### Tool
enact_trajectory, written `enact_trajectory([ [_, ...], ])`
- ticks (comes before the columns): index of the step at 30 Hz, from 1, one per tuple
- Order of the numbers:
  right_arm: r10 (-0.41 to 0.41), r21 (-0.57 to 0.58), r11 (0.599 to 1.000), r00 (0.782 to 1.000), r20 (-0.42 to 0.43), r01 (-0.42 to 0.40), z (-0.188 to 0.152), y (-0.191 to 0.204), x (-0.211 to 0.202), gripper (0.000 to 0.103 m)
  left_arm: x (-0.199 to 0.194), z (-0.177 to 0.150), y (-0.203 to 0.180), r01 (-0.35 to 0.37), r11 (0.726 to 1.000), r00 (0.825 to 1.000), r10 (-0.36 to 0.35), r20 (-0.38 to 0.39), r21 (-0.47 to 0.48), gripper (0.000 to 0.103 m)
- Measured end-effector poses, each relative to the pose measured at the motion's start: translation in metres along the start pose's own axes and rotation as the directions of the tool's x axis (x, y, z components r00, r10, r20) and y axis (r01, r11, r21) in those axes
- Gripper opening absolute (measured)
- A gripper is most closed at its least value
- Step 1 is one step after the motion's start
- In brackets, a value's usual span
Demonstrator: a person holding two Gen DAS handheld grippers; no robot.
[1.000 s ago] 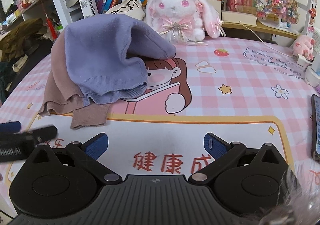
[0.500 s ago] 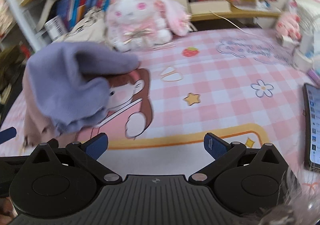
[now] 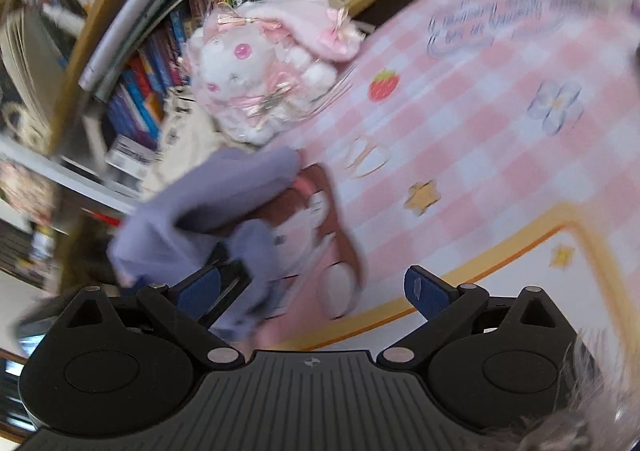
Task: Fold clothes
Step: 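Close the left and right grippers on the sweater's shoulder edges, then lift the sweater with both grippers and shake it open in the air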
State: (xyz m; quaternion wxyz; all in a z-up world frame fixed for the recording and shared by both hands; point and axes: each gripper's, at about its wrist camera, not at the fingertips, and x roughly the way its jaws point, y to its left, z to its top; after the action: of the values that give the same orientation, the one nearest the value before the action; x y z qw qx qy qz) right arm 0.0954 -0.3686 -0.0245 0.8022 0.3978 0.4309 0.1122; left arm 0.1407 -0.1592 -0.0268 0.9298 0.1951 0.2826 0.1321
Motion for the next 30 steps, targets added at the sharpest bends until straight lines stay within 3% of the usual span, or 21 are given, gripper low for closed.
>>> enact_trajectory([
  [1, 0.029, 0.032, 0.999, 1.0, -0.011, -0.028, 0.0, -0.001, 0.002, 0.101, 0.002, 0.001, 0.005, -0.002, 1.0, 1.0, 0.002, -0.004, -0.012, 0.049],
  [2, 0.058, 0.064, 0.996, 0.998, -0.021, -0.056, 0.0, -0.002, 0.003, 0.1, 0.002, 0.0, 0.014, 0.016, 0.999, 1.0, -0.016, -0.006, -0.032, 0.034],
  [3, 0.087, 0.097, 0.992, 0.996, -0.03, -0.084, 0.0, -0.003, 0.005, 0.1, 0.001, -0.001, 0.023, 0.036, 0.998, 0.999, -0.036, -0.006, -0.053, 0.031],
  [5, 0.146, 0.162, 0.977, 0.988, -0.045, -0.137, -0.001, -0.005, 0.009, 0.1, -0.002, -0.003, 0.041, 0.072, 0.993, 0.997, -0.072, -0.002, -0.096, 0.012],
  [10, 0.289, 0.311, 0.915, 0.955, -0.067, -0.256, -0.004, -0.007, 0.021, 0.1, -0.047, -0.011, 0.07, 0.107, 0.991, 0.992, -0.101, 0.077, -0.079, 0.005],
  [17, 0.429, 0.472, 0.817, 0.897, -0.11, -0.333, -0.025, 0.003, 0.066, 0.098, -0.122, -0.025, 0.08, 0.136, 0.99, 0.975, -0.139, 0.171, 0.03, 0.005],
  [20, 0.448, 0.533, 0.781, 0.886, -0.118, -0.325, -0.036, 0.005, 0.085, 0.087, -0.141, -0.035, 0.081, 0.122, 0.991, 0.975, -0.129, 0.179, 0.054, 0.005],
  [21, 0.441, 0.55, 0.775, 0.89, -0.115, -0.312, -0.038, 0.005, 0.092, 0.079, -0.146, -0.038, 0.083, 0.114, 0.992, 0.976, -0.123, 0.179, 0.06, 0.005],
  [24, 0.395, 0.595, 0.763, 0.911, -0.119, -0.253, -0.04, -0.002, 0.104, 0.048, -0.15, -0.051, 0.087, 0.093, 0.992, 0.981, -0.105, 0.161, 0.08, 0.005],
  [25, 0.384, 0.61, 0.757, 0.915, -0.123, -0.236, -0.04, -0.005, 0.107, 0.029, -0.15, -0.054, 0.088, 0.089, 0.993, 0.983, -0.101, 0.151, 0.083, 0.005],
  [26, 0.382, 0.611, 0.756, 0.916, -0.122, -0.234, -0.039, -0.007, 0.108, 0.018, -0.15, -0.059, 0.091, 0.084, 0.993, 0.986, -0.095, 0.139, 0.082, 0.005],
  [28, 0.394, 0.585, 0.765, 0.914, -0.095, -0.269, -0.034, -0.007, 0.1, 0.013, -0.15, -0.062, 0.094, 0.086, 0.994, 0.987, -0.095, 0.129, 0.075, 0.005],
  [30, 0.441, 0.493, 0.787, 0.897, -0.028, -0.371, -0.019, 0.004, 0.081, 0.012, -0.155, -0.065, 0.097, 0.082, 0.993, 0.986, -0.093, 0.141, 0.081, 0.005],
])
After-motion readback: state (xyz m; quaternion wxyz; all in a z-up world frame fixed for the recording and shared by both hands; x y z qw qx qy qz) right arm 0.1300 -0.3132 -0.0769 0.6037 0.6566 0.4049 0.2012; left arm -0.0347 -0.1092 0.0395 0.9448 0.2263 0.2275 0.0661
